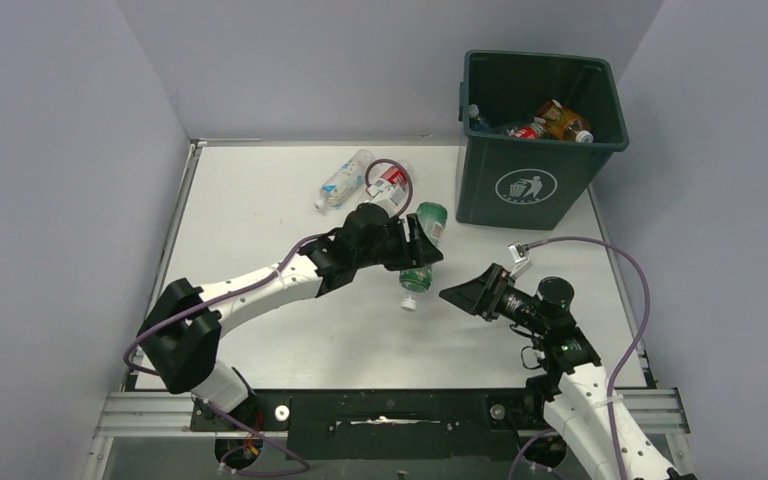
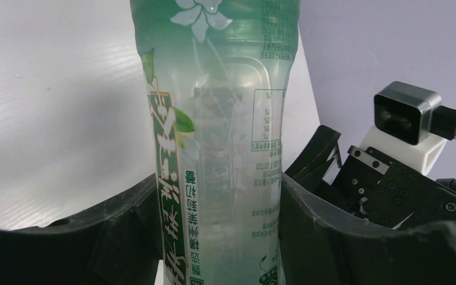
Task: Put the plastic bottles in the bin
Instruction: Pick up the plastic bottle at the center of the board.
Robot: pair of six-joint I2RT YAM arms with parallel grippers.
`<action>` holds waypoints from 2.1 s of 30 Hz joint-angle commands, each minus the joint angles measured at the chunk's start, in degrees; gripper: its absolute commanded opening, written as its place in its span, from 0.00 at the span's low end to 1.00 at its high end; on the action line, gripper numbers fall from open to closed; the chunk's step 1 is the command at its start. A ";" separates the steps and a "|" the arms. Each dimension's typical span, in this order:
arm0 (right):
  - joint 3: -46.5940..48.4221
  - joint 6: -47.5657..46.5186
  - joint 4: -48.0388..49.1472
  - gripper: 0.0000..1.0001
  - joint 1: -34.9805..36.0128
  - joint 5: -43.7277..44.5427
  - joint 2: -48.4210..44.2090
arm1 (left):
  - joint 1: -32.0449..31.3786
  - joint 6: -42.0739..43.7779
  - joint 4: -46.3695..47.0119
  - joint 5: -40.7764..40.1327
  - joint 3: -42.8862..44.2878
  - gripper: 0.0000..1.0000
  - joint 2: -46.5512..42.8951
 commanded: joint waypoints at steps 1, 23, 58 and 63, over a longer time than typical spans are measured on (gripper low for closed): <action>3.34 0.95 6.32 0.82 4.29 4.49 1.25 | -1.78 -2.43 7.03 0.67 0.63 0.56 1.09; 4.43 2.28 15.12 0.74 20.51 16.27 10.41 | -4.74 -4.27 11.40 -2.85 -0.02 0.56 2.61; 5.93 0.94 10.65 0.17 28.31 24.98 9.56 | -5.17 -2.88 9.99 -7.30 -1.92 0.62 0.77; 7.02 0.31 7.55 0.15 28.32 25.74 8.45 | -4.92 -2.75 8.25 -8.53 -1.79 0.73 0.56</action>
